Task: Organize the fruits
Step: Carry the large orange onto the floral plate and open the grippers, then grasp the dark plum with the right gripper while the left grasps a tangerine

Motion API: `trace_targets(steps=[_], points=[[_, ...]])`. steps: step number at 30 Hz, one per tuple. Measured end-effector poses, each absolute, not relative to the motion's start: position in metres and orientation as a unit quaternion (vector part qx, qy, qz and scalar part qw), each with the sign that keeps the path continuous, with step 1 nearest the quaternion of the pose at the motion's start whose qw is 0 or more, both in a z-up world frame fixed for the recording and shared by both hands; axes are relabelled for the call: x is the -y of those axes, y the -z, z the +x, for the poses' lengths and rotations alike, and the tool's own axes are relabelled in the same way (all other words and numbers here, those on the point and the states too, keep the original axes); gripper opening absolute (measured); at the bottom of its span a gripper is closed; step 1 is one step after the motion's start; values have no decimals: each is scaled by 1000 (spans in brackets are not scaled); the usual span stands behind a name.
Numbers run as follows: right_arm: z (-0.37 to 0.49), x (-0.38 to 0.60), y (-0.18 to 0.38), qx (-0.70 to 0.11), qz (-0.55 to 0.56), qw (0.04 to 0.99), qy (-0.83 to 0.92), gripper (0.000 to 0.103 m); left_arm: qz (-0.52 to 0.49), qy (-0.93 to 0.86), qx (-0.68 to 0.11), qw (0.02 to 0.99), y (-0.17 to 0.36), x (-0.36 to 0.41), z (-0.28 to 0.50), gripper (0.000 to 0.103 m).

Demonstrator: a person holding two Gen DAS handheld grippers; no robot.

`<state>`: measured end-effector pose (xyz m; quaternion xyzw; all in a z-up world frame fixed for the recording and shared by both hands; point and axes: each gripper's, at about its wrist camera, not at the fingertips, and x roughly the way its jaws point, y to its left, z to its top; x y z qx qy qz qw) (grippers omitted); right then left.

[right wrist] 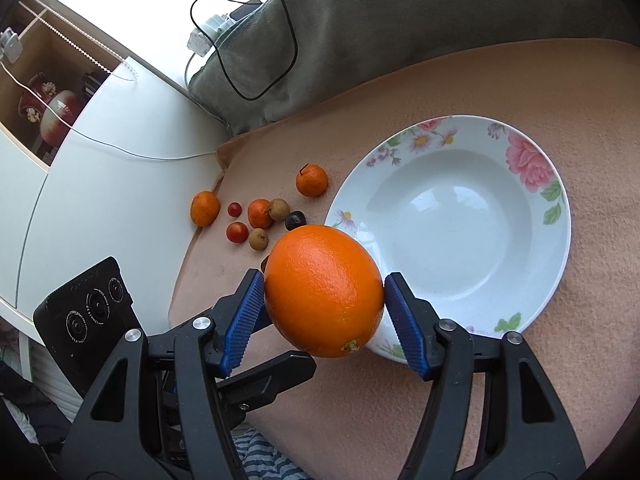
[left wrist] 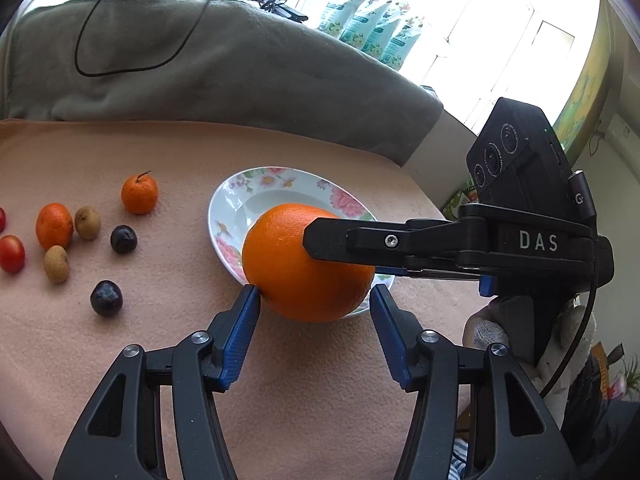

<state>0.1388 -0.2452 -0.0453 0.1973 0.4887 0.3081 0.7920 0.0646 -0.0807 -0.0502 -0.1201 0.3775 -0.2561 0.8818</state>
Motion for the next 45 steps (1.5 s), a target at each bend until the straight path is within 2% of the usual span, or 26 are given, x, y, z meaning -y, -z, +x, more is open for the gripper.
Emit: trace_targets(steps=[5,7,14,45], points=[[140,252,42,-470,170,824,-267,66,-107,250,-364,891,42,76,60,56],[138,256,36,-456,161,838,-253,71,-107,247,-363,892,42,73,59,56],[132,264,27,-432,143,858,-239,71,-103,232,-364,896,45,64,55,56],[110,217,20,-402,74,867,-284,71,-89,87,-344,931,45,-54,54,56]])
